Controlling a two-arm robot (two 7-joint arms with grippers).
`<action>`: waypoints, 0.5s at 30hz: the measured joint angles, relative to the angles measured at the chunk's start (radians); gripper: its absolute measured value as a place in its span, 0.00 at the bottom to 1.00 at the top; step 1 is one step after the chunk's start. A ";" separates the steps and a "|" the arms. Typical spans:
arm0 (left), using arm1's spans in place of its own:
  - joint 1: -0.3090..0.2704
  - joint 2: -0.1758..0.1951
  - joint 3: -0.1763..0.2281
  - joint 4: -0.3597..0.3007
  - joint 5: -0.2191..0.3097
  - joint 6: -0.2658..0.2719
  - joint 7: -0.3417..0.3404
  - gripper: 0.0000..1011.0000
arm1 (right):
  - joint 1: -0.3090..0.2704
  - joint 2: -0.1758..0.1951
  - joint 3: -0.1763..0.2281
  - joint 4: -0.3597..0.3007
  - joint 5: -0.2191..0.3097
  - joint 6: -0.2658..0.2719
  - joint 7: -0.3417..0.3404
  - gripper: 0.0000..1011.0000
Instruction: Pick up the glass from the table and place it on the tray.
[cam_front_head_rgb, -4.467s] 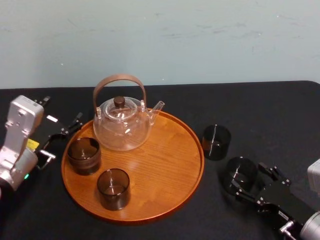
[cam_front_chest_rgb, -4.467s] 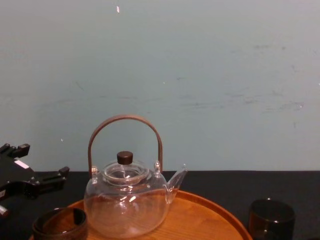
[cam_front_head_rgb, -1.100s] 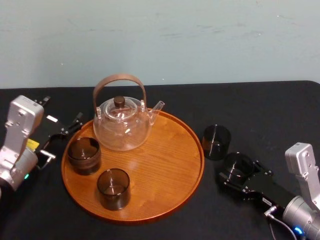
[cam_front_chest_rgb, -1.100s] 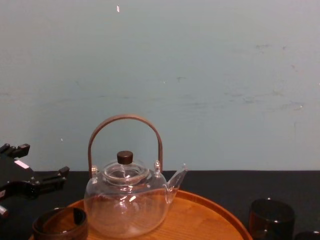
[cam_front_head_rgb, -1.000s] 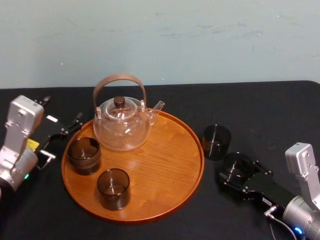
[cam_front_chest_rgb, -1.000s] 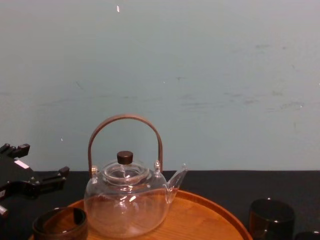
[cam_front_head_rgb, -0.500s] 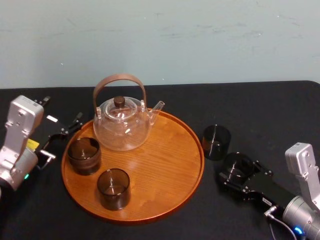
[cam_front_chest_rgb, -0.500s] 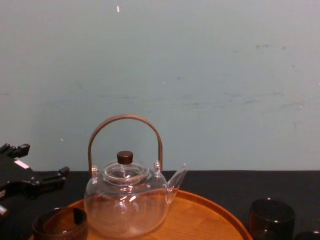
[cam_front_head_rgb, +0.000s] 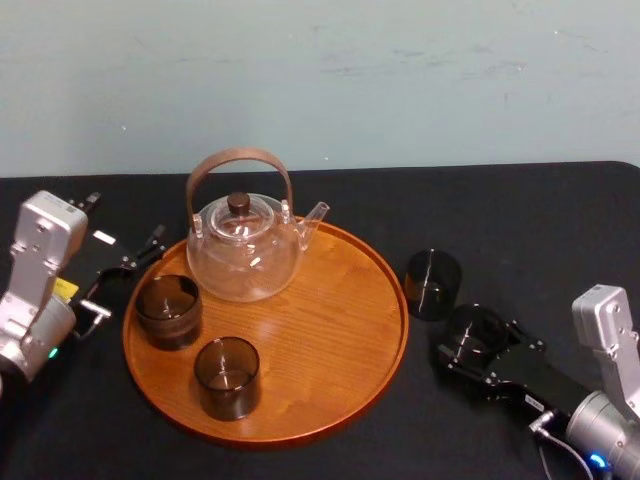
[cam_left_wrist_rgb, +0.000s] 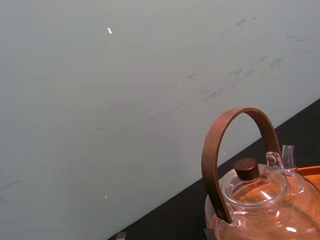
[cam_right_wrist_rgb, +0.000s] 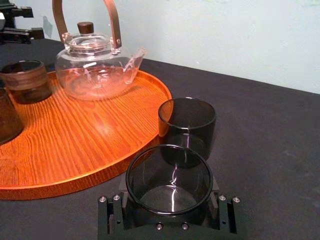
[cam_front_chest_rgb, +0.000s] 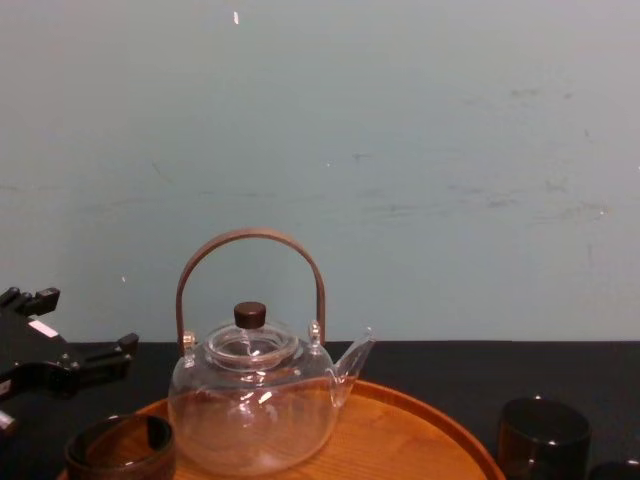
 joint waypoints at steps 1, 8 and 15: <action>0.000 0.000 0.000 0.000 0.000 0.000 0.000 0.99 | 0.000 0.001 0.000 -0.002 0.002 -0.001 0.002 0.90; 0.000 0.000 0.000 0.000 0.000 0.000 0.000 0.99 | -0.009 0.018 -0.003 -0.044 0.010 -0.004 0.012 0.90; 0.000 0.000 0.000 0.000 0.000 0.000 0.000 0.99 | -0.020 0.033 -0.019 -0.106 0.010 -0.013 0.023 0.90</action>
